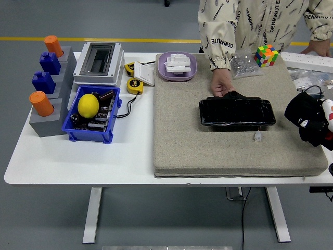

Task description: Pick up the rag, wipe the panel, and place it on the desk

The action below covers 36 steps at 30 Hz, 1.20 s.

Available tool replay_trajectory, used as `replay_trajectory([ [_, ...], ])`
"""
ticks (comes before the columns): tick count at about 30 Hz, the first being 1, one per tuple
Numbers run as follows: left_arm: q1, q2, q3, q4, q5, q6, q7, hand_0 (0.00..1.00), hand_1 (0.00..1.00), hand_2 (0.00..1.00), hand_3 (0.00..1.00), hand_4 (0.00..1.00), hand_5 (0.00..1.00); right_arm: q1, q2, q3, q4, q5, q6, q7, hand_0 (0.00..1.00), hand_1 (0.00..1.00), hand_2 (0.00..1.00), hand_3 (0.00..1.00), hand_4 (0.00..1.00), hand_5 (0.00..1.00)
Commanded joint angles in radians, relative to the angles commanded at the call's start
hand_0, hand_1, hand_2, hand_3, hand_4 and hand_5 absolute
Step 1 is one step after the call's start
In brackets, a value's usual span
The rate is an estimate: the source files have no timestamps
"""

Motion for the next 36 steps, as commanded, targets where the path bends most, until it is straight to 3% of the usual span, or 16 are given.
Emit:
replay_trajectory([
  [8,0.003,0.002,0.006,0.0,-0.002,0.0,0.0,0.611,0.639,0.655,0.562,0.626,0.436,-0.03,0.009,0.015,-0.006,-0.004,0.0,0.003,0.418,0.462,0.498,0.49,0.748,0.187],
  [21,0.002,0.004,0.01,-0.001,0.0,-0.001,0.0,0.611,0.64,0.654,0.561,0.626,0.436,-0.053,0.101,0.098,-0.039,-0.015,-0.011,0.015,0.419,0.462,0.498,0.49,0.749,0.19],
  [36,0.0,0.005,0.004,0.0,0.002,0.0,0.0,0.611,0.64,0.654,0.561,0.626,0.436,-0.047,0.097,0.082,-0.057,0.003,0.009,0.016,0.419,0.462,0.498,0.489,0.75,0.19],
])
